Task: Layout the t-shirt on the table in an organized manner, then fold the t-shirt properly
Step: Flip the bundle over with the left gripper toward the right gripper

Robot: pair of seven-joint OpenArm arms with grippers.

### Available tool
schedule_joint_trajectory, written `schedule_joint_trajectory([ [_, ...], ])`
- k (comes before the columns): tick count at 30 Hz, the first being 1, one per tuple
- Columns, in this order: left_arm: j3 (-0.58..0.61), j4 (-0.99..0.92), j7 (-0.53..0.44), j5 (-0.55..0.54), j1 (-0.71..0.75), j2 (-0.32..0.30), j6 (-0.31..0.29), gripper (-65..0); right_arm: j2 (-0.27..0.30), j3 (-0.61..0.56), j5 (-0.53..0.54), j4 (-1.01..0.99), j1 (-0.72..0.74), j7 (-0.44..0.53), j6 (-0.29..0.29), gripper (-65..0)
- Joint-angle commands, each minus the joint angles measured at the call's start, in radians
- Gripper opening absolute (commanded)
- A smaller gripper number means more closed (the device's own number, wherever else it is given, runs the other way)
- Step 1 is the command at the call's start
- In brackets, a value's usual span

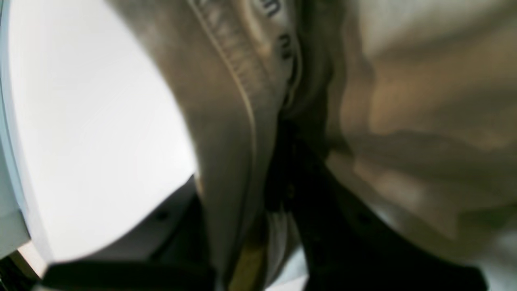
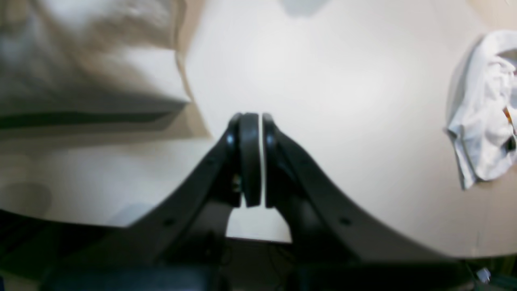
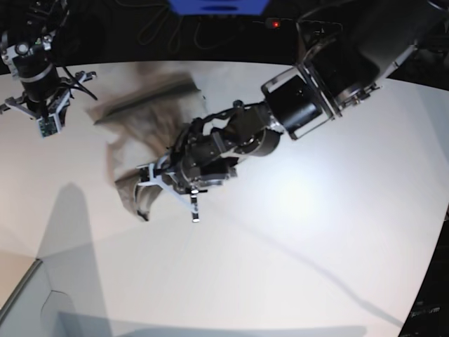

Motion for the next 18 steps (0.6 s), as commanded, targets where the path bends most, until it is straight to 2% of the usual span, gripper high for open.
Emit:
schedule_joint_trajectory([
  [1,0.001,-0.021,-0.034,0.001,-0.041,0.033,0.005,-64.8,0.007,0.012,0.006,0.020,0.000,0.020,0.010,-65.0],
  [5,0.004,-0.130,-0.103,0.004,-0.069,0.086,0.005,-64.8,0.007,0.044,0.006,0.020,0.000,0.020,0.010,-65.0],
  [9,0.004,-0.165,-0.177,0.004,-0.095,0.099,0.005,-64.8,0.007,0.048,0.006,0.020,0.001,0.020,0.010,-65.0],
  [18,0.006,-0.205,-0.175,0.004,-0.106,0.099,0.005,-64.3,0.007,0.044,0.006,0.019,0.001,0.020,0.010,-65.0],
])
